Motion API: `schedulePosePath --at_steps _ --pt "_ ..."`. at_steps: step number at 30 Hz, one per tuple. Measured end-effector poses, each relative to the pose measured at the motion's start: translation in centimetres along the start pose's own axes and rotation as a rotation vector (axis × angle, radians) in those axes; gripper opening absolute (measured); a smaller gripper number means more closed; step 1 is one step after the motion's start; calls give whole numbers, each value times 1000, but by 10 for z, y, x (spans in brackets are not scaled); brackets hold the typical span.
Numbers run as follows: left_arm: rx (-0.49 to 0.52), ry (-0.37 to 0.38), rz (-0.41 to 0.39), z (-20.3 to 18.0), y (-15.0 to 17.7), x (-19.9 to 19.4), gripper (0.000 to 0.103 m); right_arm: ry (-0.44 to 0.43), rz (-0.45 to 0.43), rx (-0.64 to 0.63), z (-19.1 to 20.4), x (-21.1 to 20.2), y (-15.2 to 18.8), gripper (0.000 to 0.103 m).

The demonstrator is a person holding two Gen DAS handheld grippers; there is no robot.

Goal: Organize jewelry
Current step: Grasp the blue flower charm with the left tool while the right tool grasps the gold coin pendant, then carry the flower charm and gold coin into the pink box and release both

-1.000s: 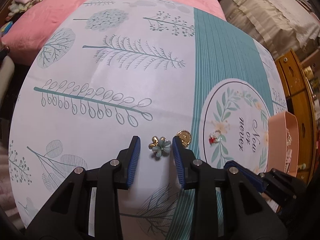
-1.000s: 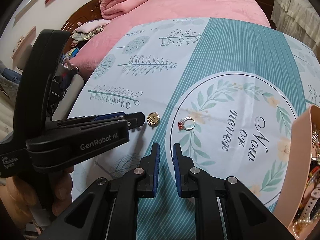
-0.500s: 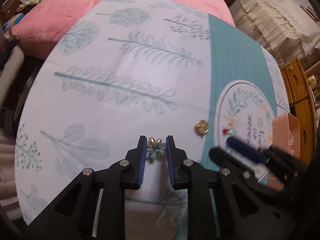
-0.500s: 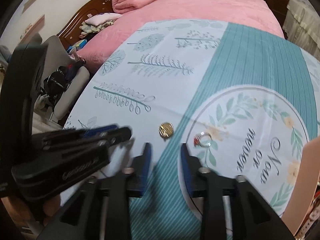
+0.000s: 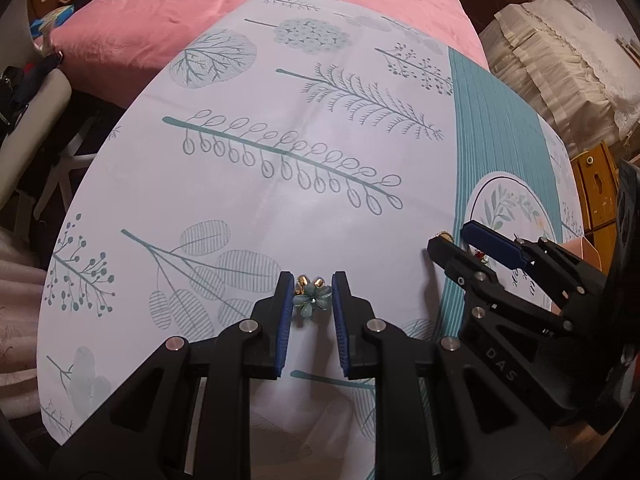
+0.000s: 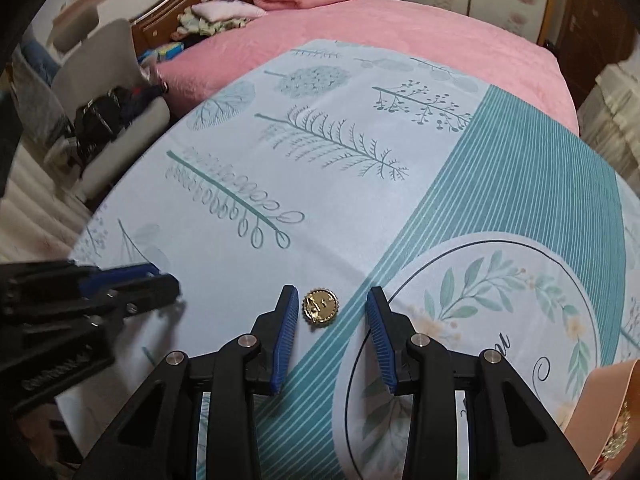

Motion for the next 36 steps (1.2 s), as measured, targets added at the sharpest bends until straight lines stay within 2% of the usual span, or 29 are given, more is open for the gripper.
schedulePosePath --at_steps 5,8,14,21,27,36 --pt "-15 -5 1 6 1 -2 17 57 12 -67 6 5 3 29" --pt "-22 -4 0 7 2 -3 17 60 9 -93 10 5 5 19" --pt "-1 3 -15 1 5 -12 17 43 -14 -59 8 -4 11 19" --pt "83 25 -71 -22 5 -49 17 26 -72 16 10 -57 24 19" --pt "243 78 -152 -74 4 -89 17 80 -145 89 3 -120 48 19" --pt "509 232 -233 -204 9 -133 17 245 -288 386 -74 -219 122 19"
Point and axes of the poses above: each gripper's, at about its wrist camera, not at the fingertips, and x roughly the way its jaws point, z to its left, y to its underside, the point moved 4 cm from there along x, roughly the way its jaws point, and after that the axes turned 14 degrees about -y, right-handed, at the moved point
